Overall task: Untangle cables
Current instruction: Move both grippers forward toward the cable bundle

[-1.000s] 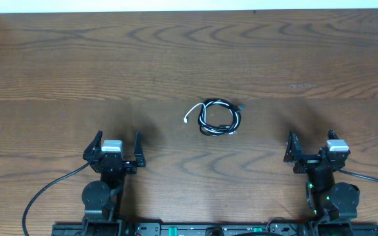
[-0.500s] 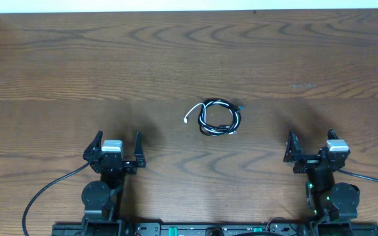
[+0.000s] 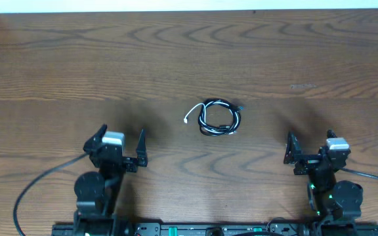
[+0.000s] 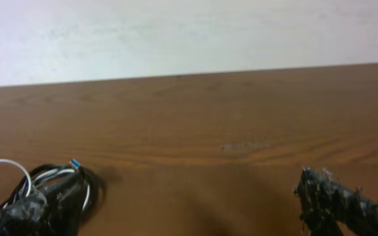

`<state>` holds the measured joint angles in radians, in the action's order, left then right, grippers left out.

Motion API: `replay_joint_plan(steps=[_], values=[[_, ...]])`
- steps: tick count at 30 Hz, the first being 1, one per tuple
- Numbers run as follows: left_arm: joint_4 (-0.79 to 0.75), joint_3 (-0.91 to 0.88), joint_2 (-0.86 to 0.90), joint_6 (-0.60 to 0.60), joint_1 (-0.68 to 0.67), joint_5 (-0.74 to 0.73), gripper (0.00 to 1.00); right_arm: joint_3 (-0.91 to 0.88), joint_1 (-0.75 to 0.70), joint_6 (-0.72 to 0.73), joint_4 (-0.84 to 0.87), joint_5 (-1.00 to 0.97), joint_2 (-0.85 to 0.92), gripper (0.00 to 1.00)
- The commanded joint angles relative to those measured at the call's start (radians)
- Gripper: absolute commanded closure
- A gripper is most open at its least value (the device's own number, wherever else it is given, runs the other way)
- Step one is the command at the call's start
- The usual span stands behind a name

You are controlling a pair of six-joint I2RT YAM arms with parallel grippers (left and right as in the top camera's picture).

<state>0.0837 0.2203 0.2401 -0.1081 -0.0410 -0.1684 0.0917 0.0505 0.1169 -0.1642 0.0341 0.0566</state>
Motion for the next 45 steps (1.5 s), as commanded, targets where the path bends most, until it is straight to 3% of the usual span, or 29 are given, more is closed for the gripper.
replay_joint_plan(steps=[1, 11, 17, 24, 36, 40, 43, 45], values=[[0.031, 0.108, 0.106, 0.005, 0.002, -0.034, 0.01, 0.092, -0.008, -0.018, -0.034, 0.010, 0.060, 0.01], [0.229, 0.460, 0.485, 0.004, 0.002, -0.201, 0.01, 0.388, -0.008, -0.029, -0.193, 0.049, 0.385, 0.01], [0.446, 0.750, 0.720, 0.004, -0.020, -0.217, 0.01, 0.640, -0.008, -0.029, -0.403, 0.072, 0.615, 0.01], [0.731, 1.083, 1.012, -0.039, -0.115, -0.218, 0.01, 0.865, -0.008, -0.029, -0.596, 0.243, 0.832, 0.01], [0.746, 1.110, 1.112, 0.134, -0.161, -0.255, 0.01, 0.870, -0.008, -0.010, -0.595, 0.475, 0.872, 0.01], [0.727, 1.110, 1.112, 0.131, -0.161, -0.222, 0.01, 0.869, -0.008, -0.009, -0.597, 0.477, 0.873, 0.01], [0.717, 1.110, 1.113, 0.142, -0.162, -0.187, 0.03, 0.869, -0.008, 0.016, -0.620, 0.458, 0.873, 0.10], [0.719, 1.110, 1.118, 0.200, -0.166, -0.187, 0.05, 0.869, -0.008, 0.075, -0.635, 0.416, 0.877, 0.10]])
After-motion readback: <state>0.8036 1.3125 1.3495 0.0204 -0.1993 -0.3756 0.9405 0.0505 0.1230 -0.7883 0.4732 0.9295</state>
